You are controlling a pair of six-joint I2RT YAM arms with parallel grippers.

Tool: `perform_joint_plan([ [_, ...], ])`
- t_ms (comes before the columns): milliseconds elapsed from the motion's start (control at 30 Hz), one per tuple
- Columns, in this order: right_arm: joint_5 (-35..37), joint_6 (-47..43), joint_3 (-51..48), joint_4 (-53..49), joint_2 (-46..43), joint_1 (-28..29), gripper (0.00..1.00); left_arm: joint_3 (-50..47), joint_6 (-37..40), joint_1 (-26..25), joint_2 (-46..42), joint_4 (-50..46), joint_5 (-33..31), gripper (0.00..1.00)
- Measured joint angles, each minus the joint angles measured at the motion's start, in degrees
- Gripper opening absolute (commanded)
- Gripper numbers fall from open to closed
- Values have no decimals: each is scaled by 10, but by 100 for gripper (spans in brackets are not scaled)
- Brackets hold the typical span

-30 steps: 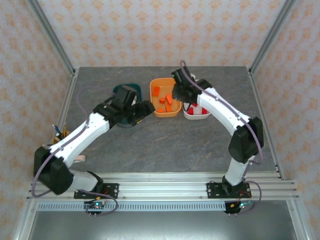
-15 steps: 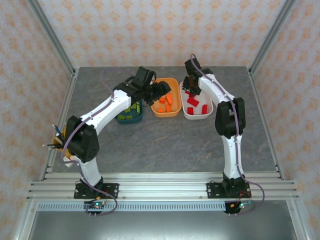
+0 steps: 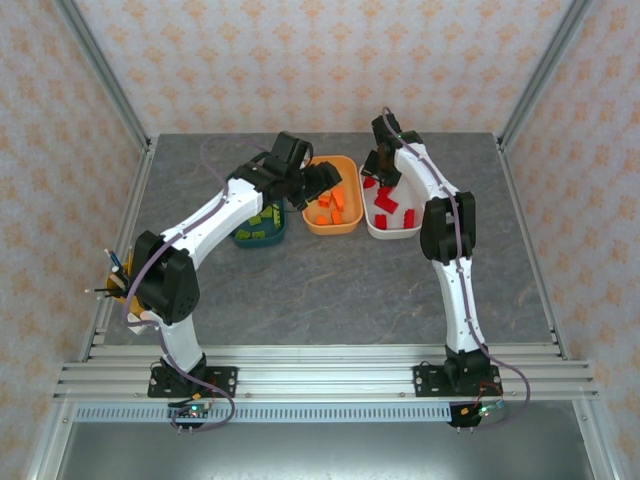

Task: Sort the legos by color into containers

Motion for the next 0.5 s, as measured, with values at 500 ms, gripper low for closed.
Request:
perform_joint_plan([
  [500, 31, 0, -195, 21, -212, 1, 55, 29, 55, 0, -50, -72, -28, 75],
])
